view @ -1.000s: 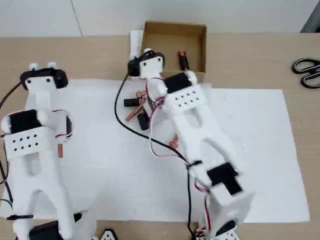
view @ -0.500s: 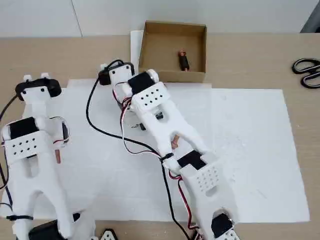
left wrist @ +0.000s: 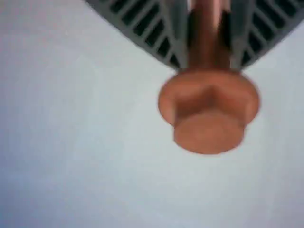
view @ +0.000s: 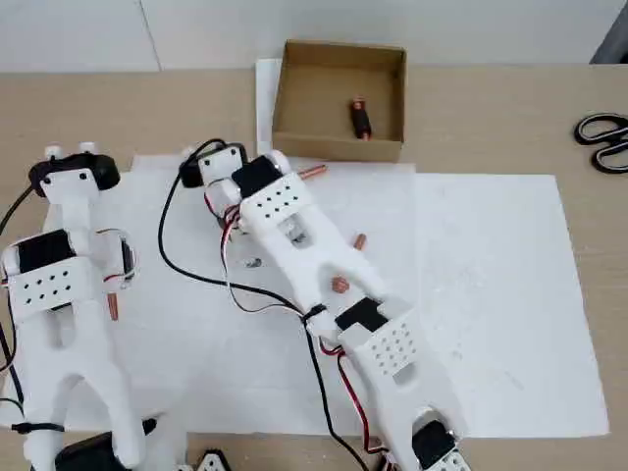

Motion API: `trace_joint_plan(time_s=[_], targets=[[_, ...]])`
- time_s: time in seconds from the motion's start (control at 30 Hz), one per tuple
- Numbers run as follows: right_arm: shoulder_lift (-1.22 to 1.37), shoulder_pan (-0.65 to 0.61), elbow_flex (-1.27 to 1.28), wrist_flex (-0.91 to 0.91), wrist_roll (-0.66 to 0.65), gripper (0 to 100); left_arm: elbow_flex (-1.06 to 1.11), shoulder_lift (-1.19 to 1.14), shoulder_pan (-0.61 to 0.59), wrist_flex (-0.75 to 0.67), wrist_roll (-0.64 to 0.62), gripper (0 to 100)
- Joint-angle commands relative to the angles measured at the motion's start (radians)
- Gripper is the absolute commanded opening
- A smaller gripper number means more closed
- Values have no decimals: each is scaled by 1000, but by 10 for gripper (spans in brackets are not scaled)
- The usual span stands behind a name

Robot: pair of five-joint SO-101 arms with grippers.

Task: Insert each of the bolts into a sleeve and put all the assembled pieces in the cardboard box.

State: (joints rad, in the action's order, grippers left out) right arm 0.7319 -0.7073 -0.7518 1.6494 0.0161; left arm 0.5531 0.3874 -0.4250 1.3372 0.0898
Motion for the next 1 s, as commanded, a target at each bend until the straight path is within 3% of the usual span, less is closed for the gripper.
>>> trace_joint_plan(time_s=[0.0,0.23,0.97], targets=[[-10,-7,-49,-22,6,273,-8,43,-2,-20,0,6],[-10,-7,-49,-50,3,215,-7,43,-2,-20,0,6],[70,53,-49,-93,-2,213,-5,43,-5,-18,0,6]])
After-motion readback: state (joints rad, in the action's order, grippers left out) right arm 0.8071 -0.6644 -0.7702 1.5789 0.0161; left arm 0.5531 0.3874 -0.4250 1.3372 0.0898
